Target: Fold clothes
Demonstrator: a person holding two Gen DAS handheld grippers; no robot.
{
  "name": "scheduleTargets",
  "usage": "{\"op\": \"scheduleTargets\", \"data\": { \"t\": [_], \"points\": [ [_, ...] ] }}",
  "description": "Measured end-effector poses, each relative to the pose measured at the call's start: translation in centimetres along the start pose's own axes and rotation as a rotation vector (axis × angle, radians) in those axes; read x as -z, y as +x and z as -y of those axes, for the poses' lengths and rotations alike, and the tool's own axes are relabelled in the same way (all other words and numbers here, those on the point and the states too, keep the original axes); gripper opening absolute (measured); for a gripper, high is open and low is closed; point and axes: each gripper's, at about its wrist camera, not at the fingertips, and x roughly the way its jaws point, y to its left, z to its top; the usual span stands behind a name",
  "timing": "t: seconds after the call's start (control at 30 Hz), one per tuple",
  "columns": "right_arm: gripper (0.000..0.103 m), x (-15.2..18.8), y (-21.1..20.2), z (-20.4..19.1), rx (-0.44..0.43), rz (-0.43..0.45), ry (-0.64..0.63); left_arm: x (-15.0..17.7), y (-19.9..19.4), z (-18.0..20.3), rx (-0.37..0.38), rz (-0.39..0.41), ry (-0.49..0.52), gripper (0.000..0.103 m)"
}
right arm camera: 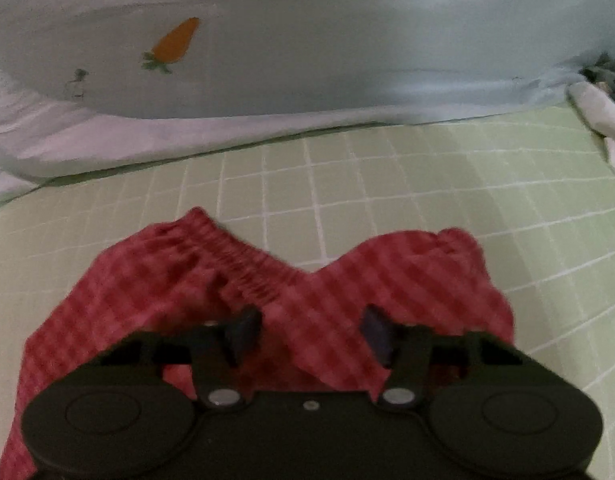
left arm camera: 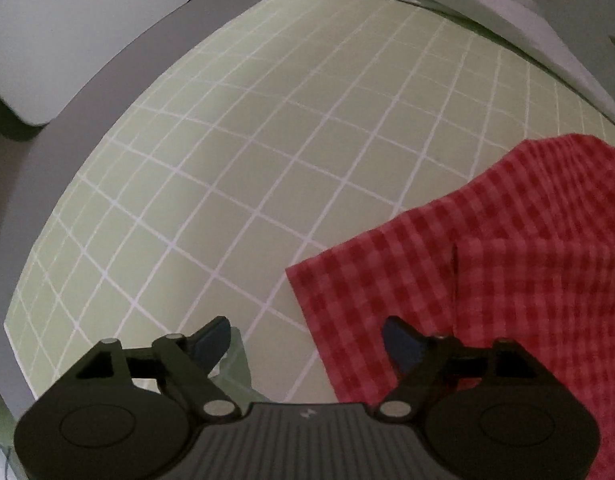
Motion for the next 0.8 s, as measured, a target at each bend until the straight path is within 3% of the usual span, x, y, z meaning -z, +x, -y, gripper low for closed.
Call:
{"op": "scheduleTargets", "data": {
  "t": [0.07,0.1,0.2,0.37,0.53,0.6,0.67,0.8],
  "points": [
    [0.016,0.5,-1.3,1.0,-0.007,0.021,-0.012,0.0,0.2,-0.1,-0.005,0.003,0.001,0.091],
    [0.009,0.7,-2.0,1.5,-0.009,0.029,-0.017,0.0,0.2,-0.1,-0.008,0.005,0.002,0.093],
    [0.004,1.5,-4.7,3.5,0.002,0.066,-0.031,0.0,0.5,-0.4,-0.007,0.003,-0.012,0.097],
    [0.004,3.4,-9.5,8.5,0.092,0.114,-0.002,0.2,0.8,-0.8,-0.003,0.008,-0.019,0.100],
    [0.007,6.5,-10.1,14.4,0.223,0.021,0.122,0.1,0.9,-0.7,-0.009,0.005,-0.014,0.100],
    [0.019,7.4,-9.7,16.2,0.221,-0.020,0.197,0.0,1.0,-0.7,-0.013,0.005,-0.010,0.100],
    [0.051,8.0,-9.5,17.6,0.193,-0.044,0.268,0.0,1.0,-0.6,-0.018,0.005,-0.009,0.100],
    [0.046,7.6,-7.8,16.0,0.103,-0.046,0.204,0.1,1.0,-0.6,-0.020,0.007,-0.007,0.100]
  ]
}}
